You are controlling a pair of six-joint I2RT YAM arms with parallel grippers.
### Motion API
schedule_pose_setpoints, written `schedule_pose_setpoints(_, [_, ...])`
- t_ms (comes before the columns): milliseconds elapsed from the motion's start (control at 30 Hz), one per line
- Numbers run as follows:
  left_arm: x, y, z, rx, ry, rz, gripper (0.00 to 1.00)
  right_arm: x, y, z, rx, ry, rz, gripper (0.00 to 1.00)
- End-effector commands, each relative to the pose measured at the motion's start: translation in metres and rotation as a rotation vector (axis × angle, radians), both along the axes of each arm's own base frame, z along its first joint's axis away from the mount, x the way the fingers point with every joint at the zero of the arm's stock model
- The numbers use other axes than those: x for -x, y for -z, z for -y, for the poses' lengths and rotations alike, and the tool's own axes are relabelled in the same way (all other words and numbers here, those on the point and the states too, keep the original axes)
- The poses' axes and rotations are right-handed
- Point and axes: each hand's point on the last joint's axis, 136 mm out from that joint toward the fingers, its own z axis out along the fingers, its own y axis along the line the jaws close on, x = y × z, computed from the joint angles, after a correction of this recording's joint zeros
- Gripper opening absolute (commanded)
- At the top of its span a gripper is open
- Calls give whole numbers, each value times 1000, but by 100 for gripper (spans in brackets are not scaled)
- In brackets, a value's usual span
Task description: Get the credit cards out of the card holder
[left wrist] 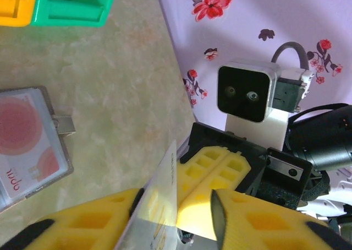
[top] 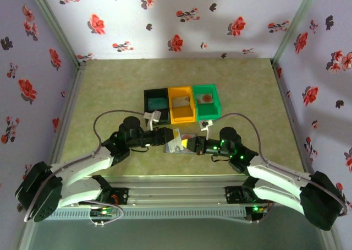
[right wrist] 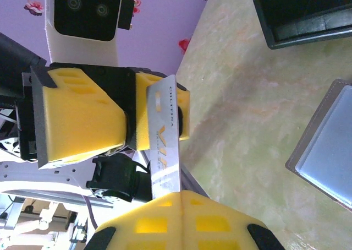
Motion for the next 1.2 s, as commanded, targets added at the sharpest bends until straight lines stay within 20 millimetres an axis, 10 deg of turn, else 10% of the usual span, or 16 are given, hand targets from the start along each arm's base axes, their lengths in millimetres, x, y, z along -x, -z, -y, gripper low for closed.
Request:
schedule_pose_setpoints(0, [4,-15,2,65,19,38,34,-5,-21,-5,-46,5,39,0])
schedule_pose_setpoints(200, [1,-11,0,66,-10,34,0,-9,-21,-3,-37,37,34,0])
schedule_pose_setpoints(300, [-5,-8,-5,61,-61,28,0,-15,-19,3,-24,87,26,3])
schedule_pose_setpoints(367, [-14,-5,-13,51,-139,22,0,-19,-18,10,-38,140,27,34])
schedule_pose_setpoints(567, [-37,-17,-38,76,-370,57,0,-9,-23,8,-109,186,92,63])
schedule_pose_setpoints(1167, [-37,-19,-41,175,-466,34,0,-25,-50,-39,-246,261,206,58])
